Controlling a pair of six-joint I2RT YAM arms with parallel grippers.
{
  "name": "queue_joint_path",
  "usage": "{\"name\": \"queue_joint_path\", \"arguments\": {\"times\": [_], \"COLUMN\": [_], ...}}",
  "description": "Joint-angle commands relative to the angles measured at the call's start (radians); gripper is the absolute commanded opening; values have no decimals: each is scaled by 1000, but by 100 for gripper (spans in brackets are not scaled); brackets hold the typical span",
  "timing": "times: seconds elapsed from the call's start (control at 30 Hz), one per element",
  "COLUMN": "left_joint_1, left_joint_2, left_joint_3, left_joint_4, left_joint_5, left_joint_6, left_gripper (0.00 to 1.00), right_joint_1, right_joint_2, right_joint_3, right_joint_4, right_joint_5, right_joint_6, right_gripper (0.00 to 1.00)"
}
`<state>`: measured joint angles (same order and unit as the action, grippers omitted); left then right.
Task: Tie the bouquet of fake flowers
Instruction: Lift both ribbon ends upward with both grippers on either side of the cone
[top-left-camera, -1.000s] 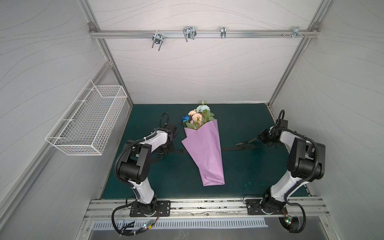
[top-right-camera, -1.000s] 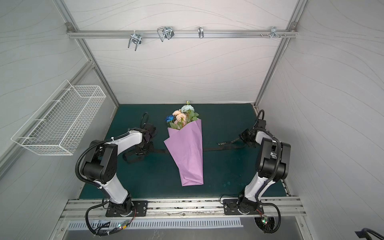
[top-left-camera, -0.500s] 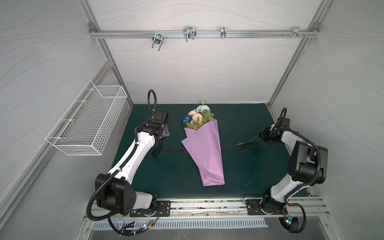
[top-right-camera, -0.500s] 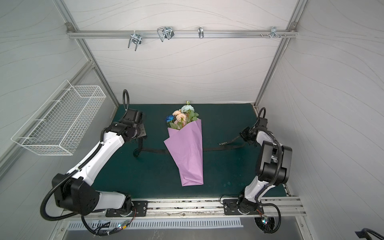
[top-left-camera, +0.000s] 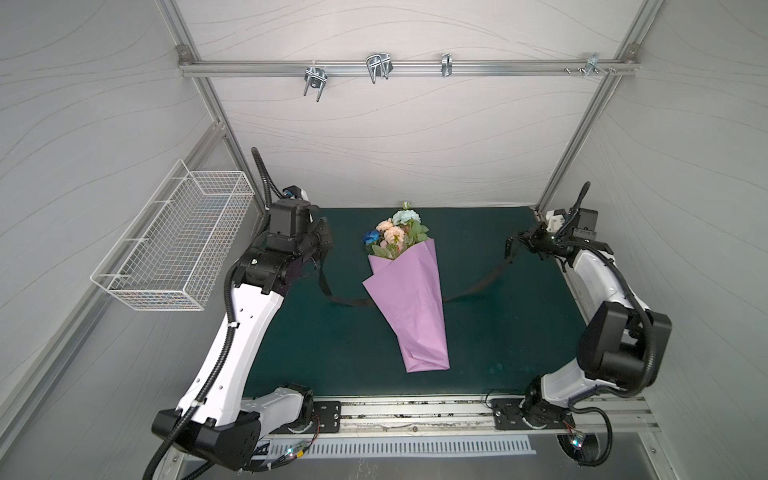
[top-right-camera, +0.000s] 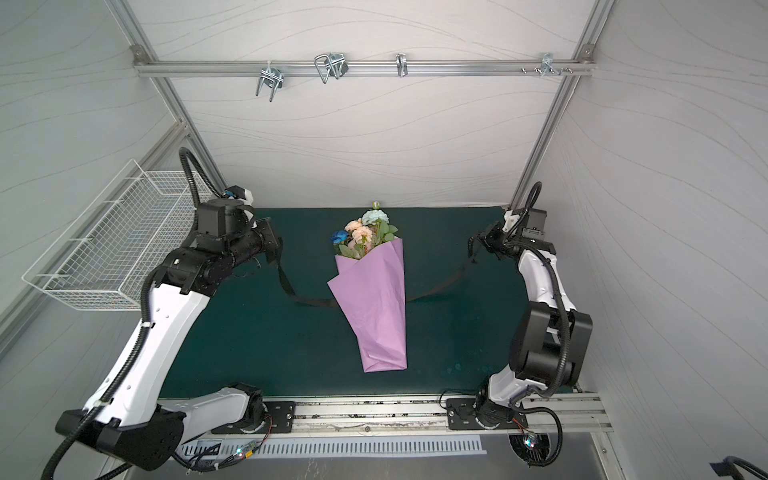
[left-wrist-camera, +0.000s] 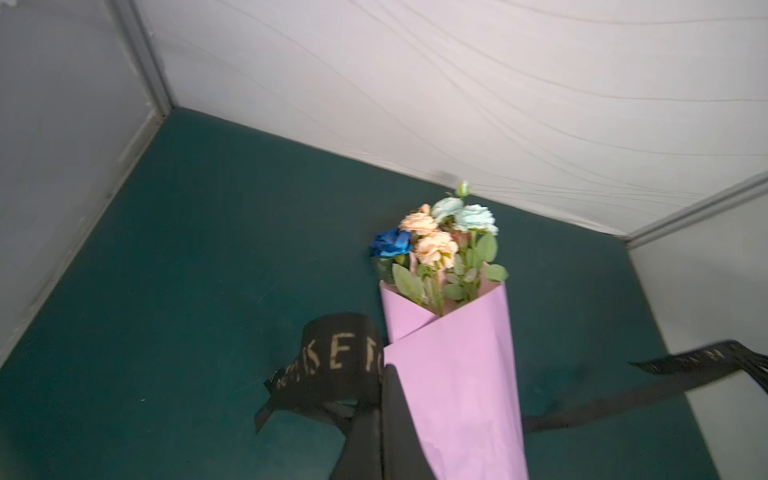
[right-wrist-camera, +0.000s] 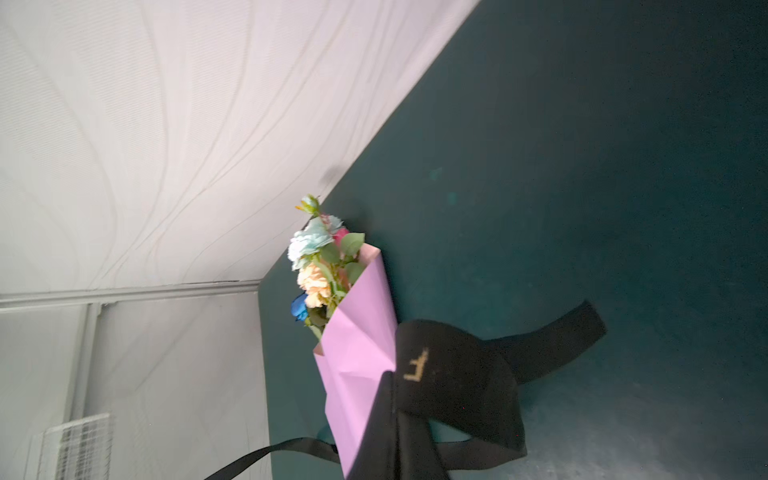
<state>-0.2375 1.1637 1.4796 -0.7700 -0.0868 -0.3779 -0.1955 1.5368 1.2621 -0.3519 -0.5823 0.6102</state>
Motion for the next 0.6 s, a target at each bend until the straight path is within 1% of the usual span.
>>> {"name": "queue_joint_path", "arguments": {"times": [0.0, 0.2, 0.37, 0.57], "left_joint_1": [-8, -11, -11, -11], "left_joint_2": [-41, -83, -82, -69], "left_joint_3": [39, 46, 43, 11], "left_joint_4": [-32, 19, 42, 96], "left_joint_5": [174, 285, 295, 356], "left_joint_6": [-21, -44, -57, -91], "left_gripper": [0, 0, 0, 0], "right_joint_1": [33, 107, 148, 174], "right_joint_2": [-60, -98, -105, -94], "right_joint_3": [34, 101, 181, 294], "right_joint_4": [-57, -86, -125, -180], "right_joint_5": [-63, -57, -33, -4], "right_joint_6": [13, 15, 1, -18], "right_gripper": [0, 0, 0, 0]}}
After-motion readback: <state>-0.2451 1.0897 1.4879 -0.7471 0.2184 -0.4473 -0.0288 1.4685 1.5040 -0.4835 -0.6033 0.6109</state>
